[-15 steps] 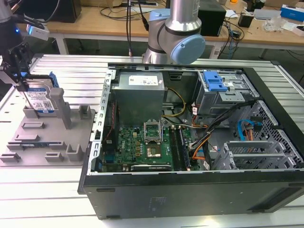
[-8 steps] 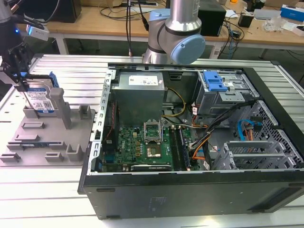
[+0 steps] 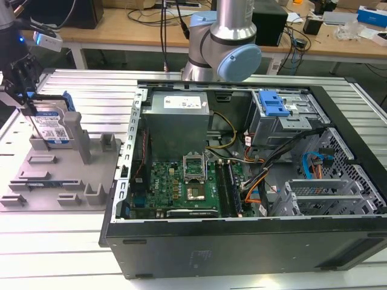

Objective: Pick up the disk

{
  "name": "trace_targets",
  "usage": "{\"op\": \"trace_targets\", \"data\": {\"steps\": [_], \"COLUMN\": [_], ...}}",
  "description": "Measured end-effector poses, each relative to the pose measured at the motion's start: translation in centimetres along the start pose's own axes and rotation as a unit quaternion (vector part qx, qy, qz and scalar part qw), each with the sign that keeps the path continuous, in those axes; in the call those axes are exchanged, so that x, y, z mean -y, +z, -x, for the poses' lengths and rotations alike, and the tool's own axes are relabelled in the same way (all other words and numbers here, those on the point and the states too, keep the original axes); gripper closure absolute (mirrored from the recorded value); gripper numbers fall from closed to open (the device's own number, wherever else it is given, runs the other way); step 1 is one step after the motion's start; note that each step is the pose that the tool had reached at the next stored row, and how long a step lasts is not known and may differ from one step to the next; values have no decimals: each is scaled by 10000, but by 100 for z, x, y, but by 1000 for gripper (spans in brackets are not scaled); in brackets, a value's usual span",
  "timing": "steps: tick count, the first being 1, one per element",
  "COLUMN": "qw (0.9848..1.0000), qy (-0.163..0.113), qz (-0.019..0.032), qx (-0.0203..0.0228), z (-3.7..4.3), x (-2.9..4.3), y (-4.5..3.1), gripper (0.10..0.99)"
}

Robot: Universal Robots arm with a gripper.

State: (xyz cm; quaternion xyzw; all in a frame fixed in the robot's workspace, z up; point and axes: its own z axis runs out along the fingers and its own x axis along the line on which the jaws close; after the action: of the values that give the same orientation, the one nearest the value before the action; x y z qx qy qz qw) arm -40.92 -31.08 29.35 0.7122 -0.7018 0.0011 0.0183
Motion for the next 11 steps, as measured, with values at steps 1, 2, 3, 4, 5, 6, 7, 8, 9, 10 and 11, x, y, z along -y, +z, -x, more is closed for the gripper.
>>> {"op": "trace_targets", "data": {"steps": [1, 2, 3, 4, 5, 6, 7, 8, 9, 10, 11], "qw": [10000, 10000, 10000, 10000, 10000, 10000, 10000, 10000, 10000, 10000, 10000], "qy": [0, 0, 0, 0, 0, 0, 0, 0, 0, -1, -1], "qz": [0, 0, 0, 0, 0, 0, 0, 0, 0, 1, 1], "qx": [0, 0, 0, 0, 0, 0, 0, 0, 0, 0, 7], "z": [0, -1, -1, -1, -1, -1, -1, -1, -3, -4, -9], "x": [0, 0, 0, 0, 0, 0, 0, 0, 0, 0, 0], "y": [0, 0, 0, 0, 0, 1, 0, 0, 1, 0, 0], "gripper": [706, 718, 718, 718, 718, 718, 718, 718, 718, 718, 718]}}
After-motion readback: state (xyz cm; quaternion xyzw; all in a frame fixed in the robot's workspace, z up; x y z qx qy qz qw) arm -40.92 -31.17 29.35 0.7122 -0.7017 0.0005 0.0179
